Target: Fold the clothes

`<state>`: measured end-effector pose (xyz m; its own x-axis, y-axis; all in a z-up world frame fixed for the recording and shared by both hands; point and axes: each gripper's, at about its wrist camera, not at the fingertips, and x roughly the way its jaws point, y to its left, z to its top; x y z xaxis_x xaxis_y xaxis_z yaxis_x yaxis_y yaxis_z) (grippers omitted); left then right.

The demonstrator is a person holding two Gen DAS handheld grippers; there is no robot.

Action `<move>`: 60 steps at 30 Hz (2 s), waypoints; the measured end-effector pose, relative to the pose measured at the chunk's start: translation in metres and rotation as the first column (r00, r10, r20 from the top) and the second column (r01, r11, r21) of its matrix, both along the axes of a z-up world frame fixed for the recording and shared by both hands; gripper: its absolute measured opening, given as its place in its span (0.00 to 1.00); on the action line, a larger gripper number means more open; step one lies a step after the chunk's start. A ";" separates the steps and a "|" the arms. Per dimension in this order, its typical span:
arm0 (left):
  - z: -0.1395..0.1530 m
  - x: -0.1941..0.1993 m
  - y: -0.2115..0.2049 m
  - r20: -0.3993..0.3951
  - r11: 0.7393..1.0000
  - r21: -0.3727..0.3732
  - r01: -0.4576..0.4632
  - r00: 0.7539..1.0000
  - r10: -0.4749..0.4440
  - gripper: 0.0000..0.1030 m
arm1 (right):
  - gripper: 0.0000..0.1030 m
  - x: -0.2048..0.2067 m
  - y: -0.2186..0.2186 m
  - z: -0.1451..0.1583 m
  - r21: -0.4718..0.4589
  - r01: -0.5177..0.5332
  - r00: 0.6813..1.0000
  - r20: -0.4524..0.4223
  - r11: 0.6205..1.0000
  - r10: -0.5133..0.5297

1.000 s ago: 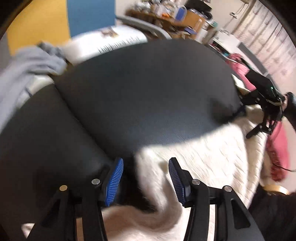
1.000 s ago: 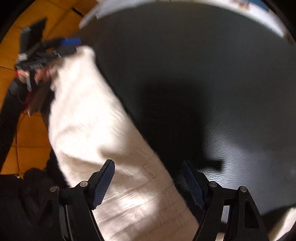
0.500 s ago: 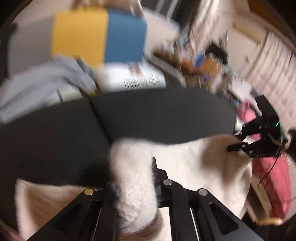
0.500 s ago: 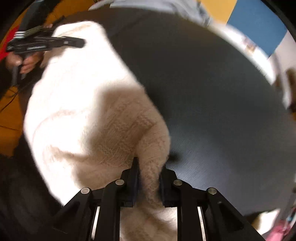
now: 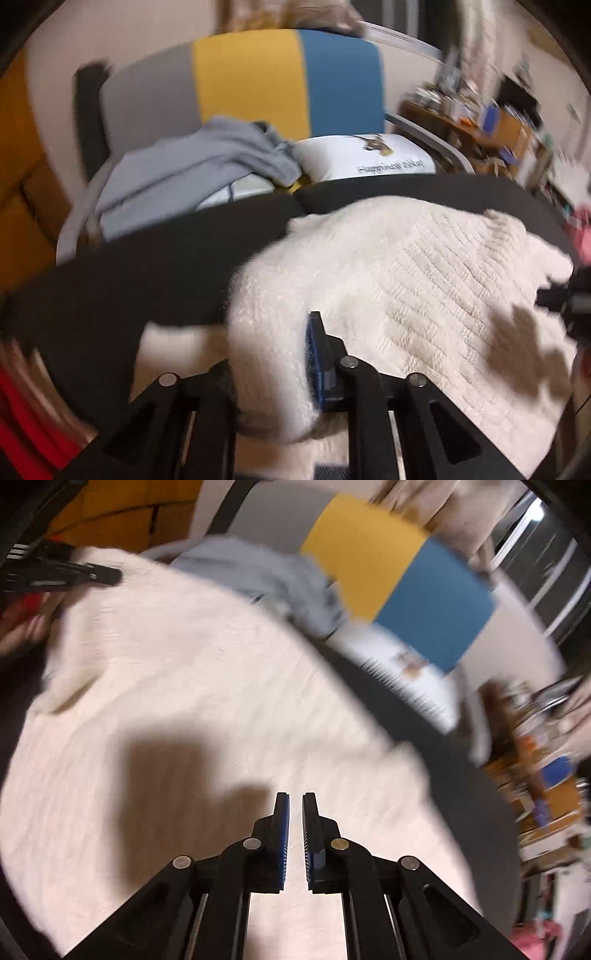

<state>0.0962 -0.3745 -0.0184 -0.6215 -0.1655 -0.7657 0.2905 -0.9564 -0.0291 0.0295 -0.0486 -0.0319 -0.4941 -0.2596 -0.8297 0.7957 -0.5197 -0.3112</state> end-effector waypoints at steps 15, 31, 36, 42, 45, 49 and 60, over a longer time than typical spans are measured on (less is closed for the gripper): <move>-0.044 0.053 0.147 0.068 0.969 -0.010 0.245 0.967 -0.244 0.27 | 0.77 0.089 0.119 -0.036 -0.092 0.204 0.890 0.433 0.975 -0.145; 0.018 0.108 0.001 -0.165 0.964 0.175 -0.201 0.959 0.230 0.33 | 0.89 0.003 0.028 0.040 -0.391 0.133 0.901 0.431 0.911 0.054; 0.000 0.105 -0.042 -0.020 0.940 0.104 -0.325 0.944 0.329 0.38 | 0.89 -0.064 -0.050 0.023 -0.341 0.073 0.902 0.424 0.937 0.084; -0.056 0.075 -0.024 0.171 0.966 -0.153 -0.208 0.957 0.233 0.46 | 0.89 -0.078 -0.119 -0.019 -0.174 -0.087 0.919 0.367 0.981 0.146; -0.077 0.066 -0.010 0.188 0.928 -0.331 -0.171 0.952 0.243 0.46 | 0.85 -0.042 -0.118 -0.045 -0.061 -0.171 0.943 0.279 0.983 0.181; -0.082 0.070 -0.062 0.179 0.864 -0.333 -0.378 0.874 0.451 0.19 | 0.80 -0.022 -0.104 -0.046 -0.137 -0.154 0.964 0.195 0.979 0.179; -0.061 0.120 -0.224 0.203 0.677 -0.247 -0.694 0.646 0.736 0.19 | 1.00 -0.033 -0.179 -0.067 -0.258 -0.007 0.978 0.202 0.966 0.061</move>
